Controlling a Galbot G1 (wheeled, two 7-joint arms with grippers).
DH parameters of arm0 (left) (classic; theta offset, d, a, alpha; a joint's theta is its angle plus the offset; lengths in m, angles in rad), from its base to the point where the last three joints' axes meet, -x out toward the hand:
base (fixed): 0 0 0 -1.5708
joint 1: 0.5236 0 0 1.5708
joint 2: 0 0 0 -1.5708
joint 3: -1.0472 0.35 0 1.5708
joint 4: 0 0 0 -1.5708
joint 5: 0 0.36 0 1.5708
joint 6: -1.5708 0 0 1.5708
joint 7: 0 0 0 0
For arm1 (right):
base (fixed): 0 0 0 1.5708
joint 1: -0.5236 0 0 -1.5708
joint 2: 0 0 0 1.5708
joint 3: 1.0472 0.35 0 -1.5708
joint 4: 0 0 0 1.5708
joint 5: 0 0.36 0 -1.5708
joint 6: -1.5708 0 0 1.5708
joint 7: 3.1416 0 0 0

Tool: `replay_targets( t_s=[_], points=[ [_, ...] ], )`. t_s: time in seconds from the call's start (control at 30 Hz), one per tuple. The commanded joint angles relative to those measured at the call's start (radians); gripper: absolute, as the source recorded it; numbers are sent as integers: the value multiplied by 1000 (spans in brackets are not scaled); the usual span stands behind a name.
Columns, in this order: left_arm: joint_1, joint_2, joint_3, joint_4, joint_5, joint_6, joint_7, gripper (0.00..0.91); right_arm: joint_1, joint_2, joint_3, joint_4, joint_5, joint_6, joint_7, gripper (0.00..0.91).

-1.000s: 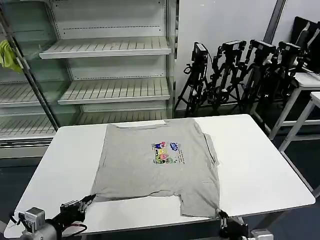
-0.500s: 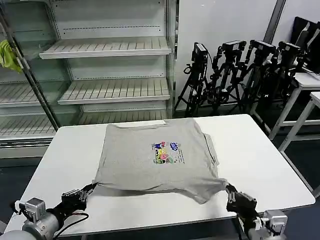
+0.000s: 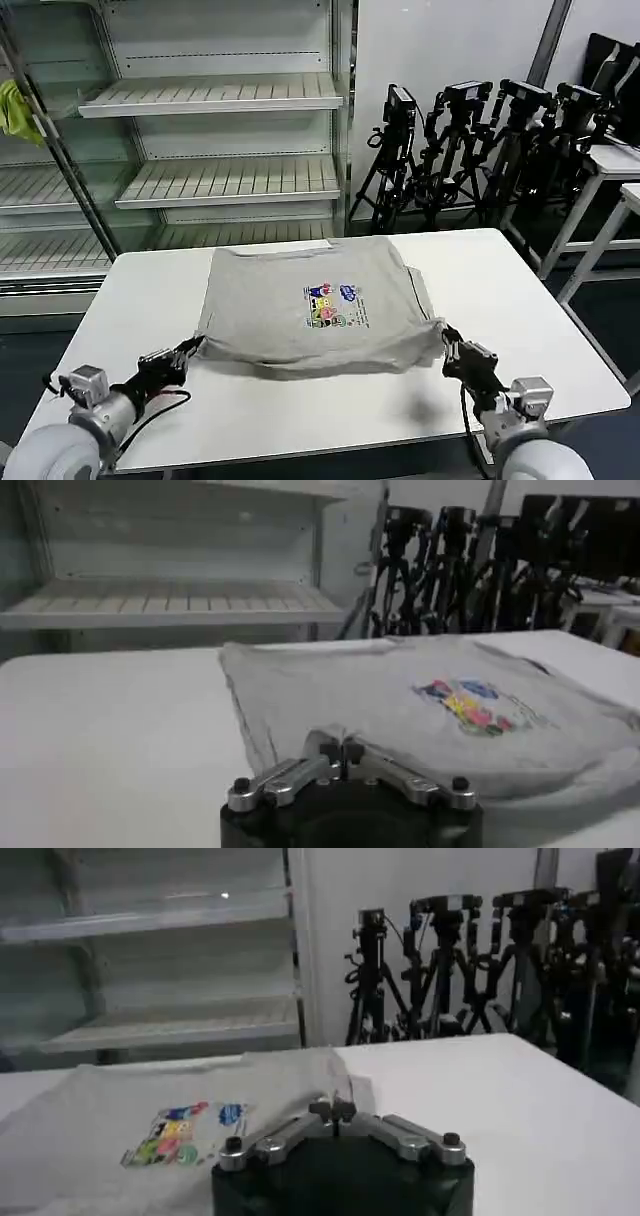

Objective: Fold and organize the clothes.

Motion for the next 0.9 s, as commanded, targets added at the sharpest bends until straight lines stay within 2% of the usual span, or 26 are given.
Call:
replay_targets(
  t_s=[0.03,0.43,0.67,0.9],
  points=[
    [-177,1,71,112,8,-10,11,50,126,1,-31,-102,-21,12,-38,0],
    [-222,19,126,184,30,-28,25,50,340,-38,-165,-256,-8,17,-76,0],
    [-250,30,133,226,33,-35,32,50,466,-14,-255,-358,-14,19,-83,0],
    [-270,34,139,268,39,-44,39,50,521,20,-317,-430,-38,28,-95,0]
  ],
)
